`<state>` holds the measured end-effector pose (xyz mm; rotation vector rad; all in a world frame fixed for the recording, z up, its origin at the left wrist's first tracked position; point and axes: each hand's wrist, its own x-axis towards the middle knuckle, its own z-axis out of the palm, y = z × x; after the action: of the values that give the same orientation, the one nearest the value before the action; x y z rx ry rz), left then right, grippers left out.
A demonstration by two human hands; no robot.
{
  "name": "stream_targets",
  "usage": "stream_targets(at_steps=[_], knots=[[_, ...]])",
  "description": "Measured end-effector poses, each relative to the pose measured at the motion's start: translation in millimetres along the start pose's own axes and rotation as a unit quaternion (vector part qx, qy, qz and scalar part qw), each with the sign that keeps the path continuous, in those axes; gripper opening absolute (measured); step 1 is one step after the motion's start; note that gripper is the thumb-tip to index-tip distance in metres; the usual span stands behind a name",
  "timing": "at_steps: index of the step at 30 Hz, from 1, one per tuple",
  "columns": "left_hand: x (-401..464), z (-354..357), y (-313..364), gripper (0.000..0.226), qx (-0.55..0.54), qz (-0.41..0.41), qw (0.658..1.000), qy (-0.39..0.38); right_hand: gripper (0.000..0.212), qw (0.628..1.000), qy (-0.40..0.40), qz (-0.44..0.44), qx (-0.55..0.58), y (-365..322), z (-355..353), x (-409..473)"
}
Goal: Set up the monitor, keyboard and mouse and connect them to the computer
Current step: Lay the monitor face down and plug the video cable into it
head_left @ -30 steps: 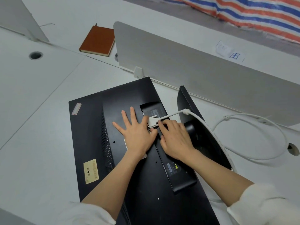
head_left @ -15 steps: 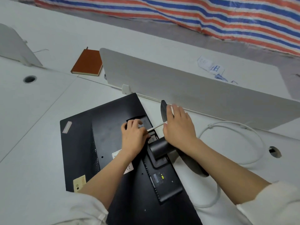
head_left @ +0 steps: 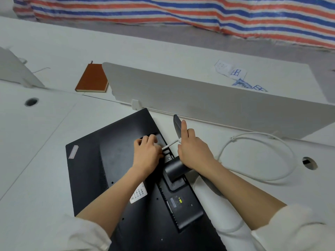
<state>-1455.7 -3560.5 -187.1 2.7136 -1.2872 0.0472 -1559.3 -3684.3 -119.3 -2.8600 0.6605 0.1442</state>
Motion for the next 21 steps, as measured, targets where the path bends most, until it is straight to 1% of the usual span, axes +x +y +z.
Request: stream_targets(at_steps=[2,4,5,9,10,12,14,16,17,19,20,21], knots=[[-1,3,2,0.019,0.053,0.048,0.997,0.033,0.074,1.0,-0.001,0.0,0.001,0,-1,-1],[-7,8,3,0.018,0.065,0.076,0.993,0.061,0.075,1.0,-0.004,0.001,0.007,-1,-2,-1],[-12,9,2,0.018,0.052,0.065,0.994,0.065,0.075,1.0,-0.005,0.002,0.011,-1,-2,-1],[-13,10,1,0.019,-0.045,-0.03,0.998,0.041,0.075,1.0,-0.005,0.003,0.023,0,-1,0],[-11,11,1,0.018,-0.047,-0.034,0.997,0.046,0.075,1.0,-0.005,0.002,0.026,0,-1,0],[-9,13,2,0.015,-0.008,-0.003,0.998,0.067,0.075,1.0,-0.006,0.001,0.027,0,-1,0],[-10,19,0,0.003,0.037,0.071,0.992,0.101,0.075,1.0,-0.007,0.003,0.026,0,-1,-1],[-14,22,-2,0.023,0.05,0.093,0.988,0.116,0.075,1.0,-0.006,0.003,0.025,0,-1,-1],[-15,22,-2,0.023,0.038,0.078,0.99,0.111,0.074,1.0,-0.005,0.003,0.025,1,-1,-1],[-17,20,-5,0.009,-0.004,0.034,0.995,0.095,0.074,1.0,-0.003,0.001,0.027,1,-1,-1],[-16,19,-4,0.012,-0.023,0.014,0.996,0.084,0.073,1.0,-0.003,0.0,0.03,1,-1,-1],[-16,17,-3,0.015,-0.025,0.012,0.997,0.07,0.073,0.999,-0.003,0.002,0.034,1,-1,-1]])
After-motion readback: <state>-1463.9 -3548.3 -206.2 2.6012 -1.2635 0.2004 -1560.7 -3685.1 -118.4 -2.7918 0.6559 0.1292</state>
